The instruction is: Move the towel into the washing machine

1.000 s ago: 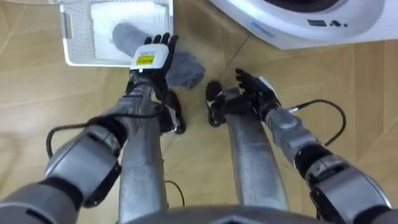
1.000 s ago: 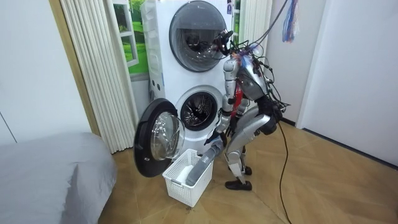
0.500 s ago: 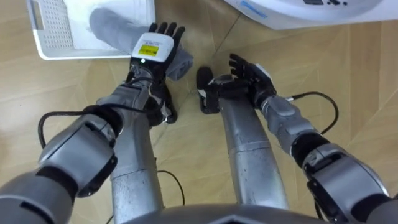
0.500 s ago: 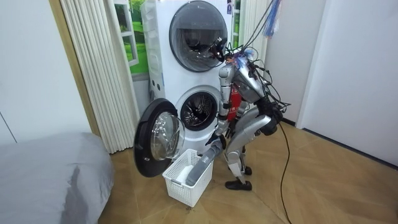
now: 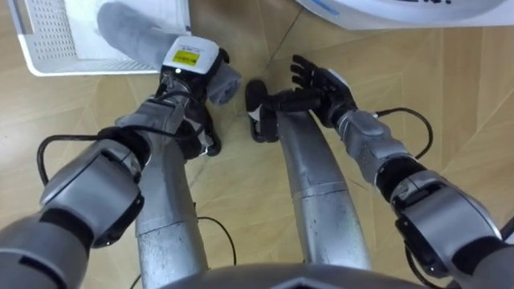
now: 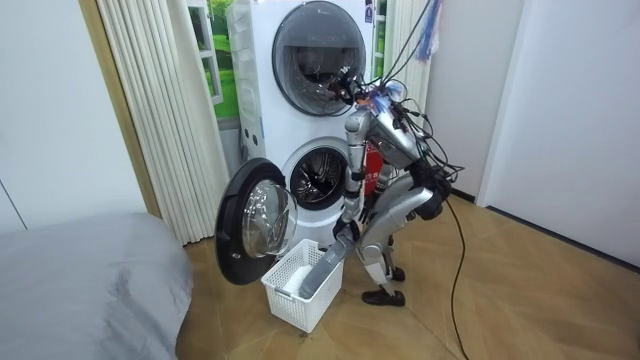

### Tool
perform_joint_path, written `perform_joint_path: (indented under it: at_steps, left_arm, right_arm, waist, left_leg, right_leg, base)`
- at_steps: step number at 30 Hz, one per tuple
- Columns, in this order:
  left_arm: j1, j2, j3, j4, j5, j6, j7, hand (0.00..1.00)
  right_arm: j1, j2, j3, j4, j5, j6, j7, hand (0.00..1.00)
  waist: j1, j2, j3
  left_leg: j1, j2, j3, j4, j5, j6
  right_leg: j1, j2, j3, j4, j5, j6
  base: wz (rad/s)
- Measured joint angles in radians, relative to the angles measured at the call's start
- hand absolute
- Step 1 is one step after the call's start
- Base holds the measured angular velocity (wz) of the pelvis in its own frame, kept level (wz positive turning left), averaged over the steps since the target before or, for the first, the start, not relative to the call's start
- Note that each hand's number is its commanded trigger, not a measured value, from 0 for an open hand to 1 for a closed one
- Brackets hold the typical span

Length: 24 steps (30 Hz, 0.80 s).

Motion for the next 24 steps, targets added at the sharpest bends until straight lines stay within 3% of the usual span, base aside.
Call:
perform_joint_path:
  at_steps: [8,15,22,24]
  left_arm:
    - [0.002,0.007,-0.039,0.001,-0.005,0.021,-0.06,1.0]
    - [0.037,-0.014,-0.058,0.009,-0.006,0.04,-0.109,1.0]
    - [0.113,-0.038,-0.038,0.037,-0.006,0.038,-0.118,1.0]
    - [0.133,-0.043,-0.036,0.036,-0.005,0.036,-0.115,1.0]
  right_arm:
    - [-0.002,0.005,0.001,0.005,0.004,0.006,0.003,0.0]
    - [0.007,0.007,0.0,0.034,0.069,0.023,0.008,0.0]
    - [0.085,0.011,0.009,0.055,0.059,0.023,0.0,0.0]
    - [0.1,0.01,0.008,0.078,0.042,0.023,-0.011,0.0]
  waist:
    - [0.0,0.0,-0.0001]
    - [-0.001,-0.003,-0.0013]
    - [0.012,-0.004,-0.0028]
    - [0.017,-0.004,-0.0033]
  left_leg:
    - [0.007,-0.004,0.001,-0.005,-0.003,0.0]
    - [0.068,-0.007,0.004,-0.014,-0.005,0.002]
    - [0.247,-0.009,0.008,-0.117,0.004,-0.008]
    - [0.304,-0.019,0.01,-0.165,0.014,-0.011]
  right_leg:
    - [0.004,-0.003,0.002,-0.002,-0.002,0.002]
    - [0.063,-0.006,0.003,-0.01,-0.007,0.004]
    - [0.245,0.0,-0.003,-0.121,0.004,0.011]
    - [0.298,-0.001,0.001,-0.161,0.009,0.015]
  base:
    - [0.0]
    - [0.01]
    - [-0.05]
    - [0.03]
